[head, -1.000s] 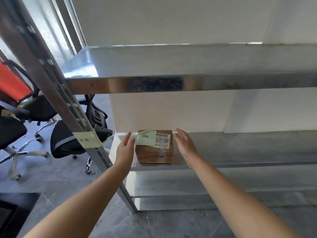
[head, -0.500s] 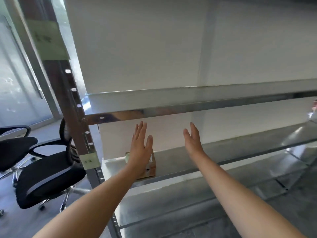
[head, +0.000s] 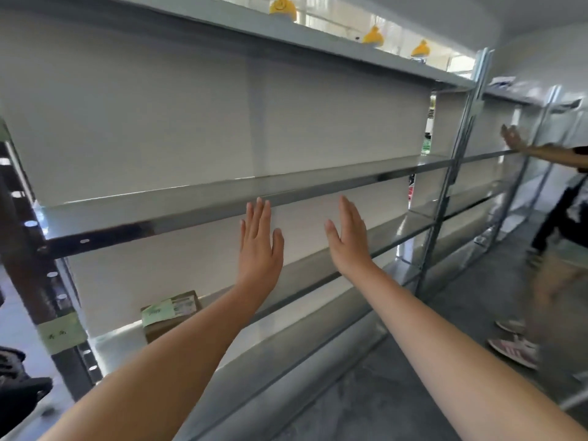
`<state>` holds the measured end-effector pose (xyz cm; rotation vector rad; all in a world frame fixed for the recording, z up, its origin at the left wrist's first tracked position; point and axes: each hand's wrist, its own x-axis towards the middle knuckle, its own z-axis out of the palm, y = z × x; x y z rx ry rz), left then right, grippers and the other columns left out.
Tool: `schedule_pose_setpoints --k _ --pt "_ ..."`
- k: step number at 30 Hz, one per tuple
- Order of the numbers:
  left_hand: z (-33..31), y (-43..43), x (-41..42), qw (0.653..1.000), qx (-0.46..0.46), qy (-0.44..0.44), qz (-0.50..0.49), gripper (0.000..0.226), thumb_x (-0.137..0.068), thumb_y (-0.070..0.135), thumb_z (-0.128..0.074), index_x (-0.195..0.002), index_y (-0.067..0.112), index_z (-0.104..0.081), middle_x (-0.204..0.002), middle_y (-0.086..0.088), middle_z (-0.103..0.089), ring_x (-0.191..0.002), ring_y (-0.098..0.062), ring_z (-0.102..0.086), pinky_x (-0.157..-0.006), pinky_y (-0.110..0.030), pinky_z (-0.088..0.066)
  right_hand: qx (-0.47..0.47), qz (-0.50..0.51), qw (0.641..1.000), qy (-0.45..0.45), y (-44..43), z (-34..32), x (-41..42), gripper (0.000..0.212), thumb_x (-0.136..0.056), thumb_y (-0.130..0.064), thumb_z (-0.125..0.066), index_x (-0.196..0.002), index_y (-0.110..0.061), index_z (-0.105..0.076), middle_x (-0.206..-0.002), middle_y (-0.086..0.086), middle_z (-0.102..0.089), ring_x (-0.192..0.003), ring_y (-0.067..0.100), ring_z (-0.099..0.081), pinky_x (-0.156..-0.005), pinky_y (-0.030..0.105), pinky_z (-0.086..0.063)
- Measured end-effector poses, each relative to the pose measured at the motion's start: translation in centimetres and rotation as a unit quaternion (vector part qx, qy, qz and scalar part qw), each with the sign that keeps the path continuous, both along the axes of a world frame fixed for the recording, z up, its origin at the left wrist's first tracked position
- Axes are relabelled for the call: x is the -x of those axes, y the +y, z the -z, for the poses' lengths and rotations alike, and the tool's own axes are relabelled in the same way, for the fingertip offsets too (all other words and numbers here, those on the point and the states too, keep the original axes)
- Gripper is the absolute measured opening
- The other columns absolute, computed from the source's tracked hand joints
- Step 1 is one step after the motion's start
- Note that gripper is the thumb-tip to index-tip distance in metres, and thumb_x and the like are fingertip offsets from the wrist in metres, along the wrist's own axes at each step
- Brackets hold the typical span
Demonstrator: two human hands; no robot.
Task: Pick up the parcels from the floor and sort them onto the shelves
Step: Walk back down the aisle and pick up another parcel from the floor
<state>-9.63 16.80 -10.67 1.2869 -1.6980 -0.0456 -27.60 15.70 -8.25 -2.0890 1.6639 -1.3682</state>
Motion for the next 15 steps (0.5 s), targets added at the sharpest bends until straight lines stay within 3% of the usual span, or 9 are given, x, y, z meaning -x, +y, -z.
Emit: schedule_pose_setpoints --k 7,11,15 --pt "-1.0 -0.1 9.5 0.995 0.024 -0.055 0.077 0.057 -0.111 0.032 -0.02 -0.163 0.016 -0.002 -0.17 0.004 0.008 -0.153 -0.006 0.02 -0.122 -0.025 0.018 -0.006 0.091 0.991 0.102 2.6 -0.9 10.2 0.064 -0.107 -0.039 -0.028 -0.159 -0.014 -0.001 -0.168 0.001 0.001 -0.154 0.014 0.004 -0.125 0.047 -0.002" --pt "-1.4 -1.0 15.3 0.99 0.023 -0.069 0.122 0.058 -0.11 0.032 -0.021 -0.163 0.015 -0.005 -0.171 0.003 0.004 -0.154 -0.007 0.016 -0.124 -0.028 0.016 -0.012 0.13 0.986 0.101 3.3 -0.9 15.2 0.065 -0.106 -0.042 -0.027 -0.159 -0.017 0.002 -0.168 -0.002 0.004 -0.153 0.011 0.007 -0.125 0.043 0.006" --pt "-1.7 -2.3 22.2 0.983 0.029 -0.091 0.156 0.07 -0.1 0.047 -0.006 -0.163 0.015 -0.005 -0.171 0.002 0.004 -0.153 -0.007 0.017 -0.126 -0.032 0.013 -0.02 0.173 0.979 0.102 3.4 -1.2 21.4 0.066 -0.105 -0.044 -0.025 -0.159 -0.019 0.004 -0.168 -0.003 0.008 -0.153 0.01 0.01 -0.125 0.045 0.006"
